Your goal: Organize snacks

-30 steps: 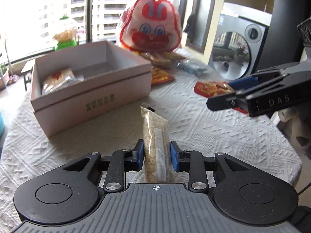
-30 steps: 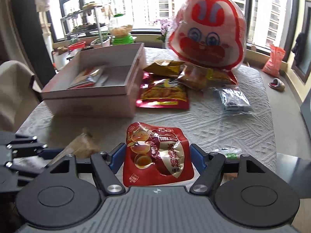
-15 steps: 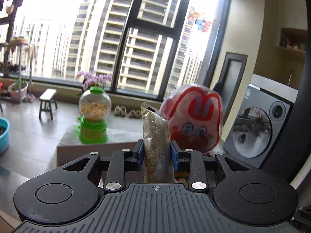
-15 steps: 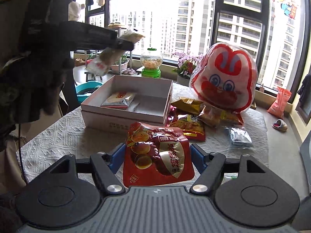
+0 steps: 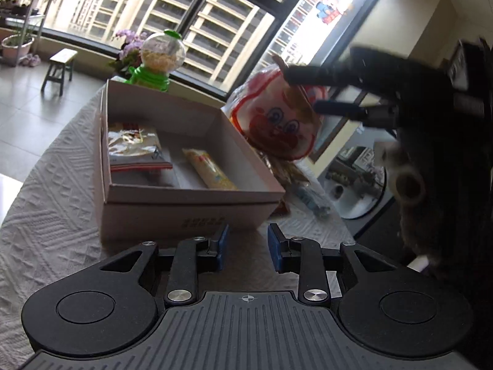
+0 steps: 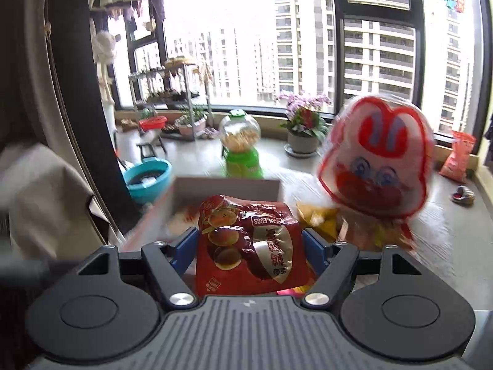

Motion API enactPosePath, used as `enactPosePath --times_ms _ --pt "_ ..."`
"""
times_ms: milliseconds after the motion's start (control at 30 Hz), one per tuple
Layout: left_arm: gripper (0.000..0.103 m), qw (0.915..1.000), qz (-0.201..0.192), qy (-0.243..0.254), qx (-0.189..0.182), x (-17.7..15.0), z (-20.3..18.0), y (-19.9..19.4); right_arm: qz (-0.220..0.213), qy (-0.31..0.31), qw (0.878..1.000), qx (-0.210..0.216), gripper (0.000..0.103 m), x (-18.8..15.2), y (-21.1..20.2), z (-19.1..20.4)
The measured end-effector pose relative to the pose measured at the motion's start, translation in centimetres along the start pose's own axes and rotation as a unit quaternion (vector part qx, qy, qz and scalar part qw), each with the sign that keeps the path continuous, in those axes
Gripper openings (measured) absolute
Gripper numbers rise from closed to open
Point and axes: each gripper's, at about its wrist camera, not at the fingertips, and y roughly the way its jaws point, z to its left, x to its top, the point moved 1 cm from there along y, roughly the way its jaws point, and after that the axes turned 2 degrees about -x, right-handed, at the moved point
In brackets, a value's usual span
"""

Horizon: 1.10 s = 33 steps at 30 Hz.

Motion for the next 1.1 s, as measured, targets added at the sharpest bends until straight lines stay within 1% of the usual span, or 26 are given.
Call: enactPosePath --times_ms 67,100,167,233,300,367,433,467,500,567,667,700,733,767,833,867,933,1033,1067,1100 --pt "0.032 0.9997 0.008 -0.007 0.023 -0.5 1.0 0.5 0.015 0.018 1.000 0.002 0.079 2.5 2.8 0.0" --pt "0.032 0.9995 0.006 -0.012 0.027 -0.6 1.5 0.5 0.016 0.025 1.000 -0.007 0.079 3.0 3.5 -0.2" --pt "0.032 0.9991 -0.009 -0.018 0.036 -0.8 2.3 0.1 0.019 0.022 0.999 -0.028 0.079 2.5 3.7 -1.0" --pt "0.032 0.9983 -0.023 -0.019 0.049 -0.3 3.2 -0.2 0.030 0.019 0.998 -0.045 0.079 0.6 2.9 -2.9" --pt "0.030 0.9976 -0.033 -0.020 0.058 0.4 3.8 -0.3 0.043 0.014 0.996 -0.074 0.079 -1.6 1.9 -4.8" --pt "0.031 0.9966 -0.042 -0.024 0.066 1.0 4.1 -0.5 0.057 0.003 0.992 -0.111 0.079 -4.1 0.7 -7.2" --pt "0.031 0.9938 -0.059 -0.021 0.091 1.4 4.2 -0.6 0.069 0.006 0.986 -0.152 0.079 -6.3 -0.2 -9.7" --pt "0.031 0.9924 -0.067 -0.020 0.101 1.7 4.2 -0.6 0.076 0.021 0.983 -0.168 0.079 -7.2 -0.5 -11.3" --pt "0.031 0.9917 -0.071 -0.022 0.105 1.8 4.3 -0.7 0.080 0.041 0.981 -0.175 0.079 -7.7 -0.7 -12.6" --pt "0.031 0.9922 -0.071 -0.020 0.101 2.0 4.0 -0.6 0.082 0.077 0.977 -0.183 0.079 -8.5 -0.8 -15.2" --pt "0.031 0.9946 -0.049 0.009 0.091 1.7 2.6 0.0 0.091 0.097 0.968 -0.211 0.079 -9.1 0.9 -17.0" --pt "0.031 0.9950 -0.043 0.018 0.088 1.6 2.1 0.1 0.087 0.098 0.968 -0.214 0.079 -8.7 1.9 -17.1" --pt "0.031 0.9957 -0.036 0.030 0.081 1.4 1.3 0.6 0.080 0.098 0.970 -0.206 0.079 -8.4 2.7 -16.8" --pt "0.031 0.9961 -0.029 0.039 0.073 1.3 0.8 0.9 0.074 0.097 0.974 -0.192 0.079 -7.8 3.5 -16.3" --pt "0.031 0.9965 -0.020 0.055 0.060 1.2 -0.2 1.2 0.065 0.101 0.982 -0.147 0.079 -5.9 5.9 -15.0" --pt "0.031 0.9964 -0.017 0.063 0.055 1.2 -0.6 1.4 0.067 0.105 0.984 -0.127 0.079 -4.9 7.1 -14.3" --pt "0.031 0.9964 -0.012 0.069 0.048 1.0 -1.2 1.7 0.075 0.116 0.985 -0.104 0.079 -3.0 9.7 -13.5" --pt "0.031 0.9968 0.006 0.074 0.032 0.5 -1.4 2.3 0.085 0.140 0.981 -0.106 0.079 -0.3 14.6 -13.1" --pt "0.031 0.9966 0.011 0.076 0.029 0.4 -1.3 2.5 0.092 0.136 0.980 -0.112 0.079 0.1 16.0 -13.0" --pt "0.031 0.9964 0.016 0.079 0.026 0.2 -1.3 2.7 0.103 0.125 0.978 -0.128 0.079 0.5 17.8 -12.7"
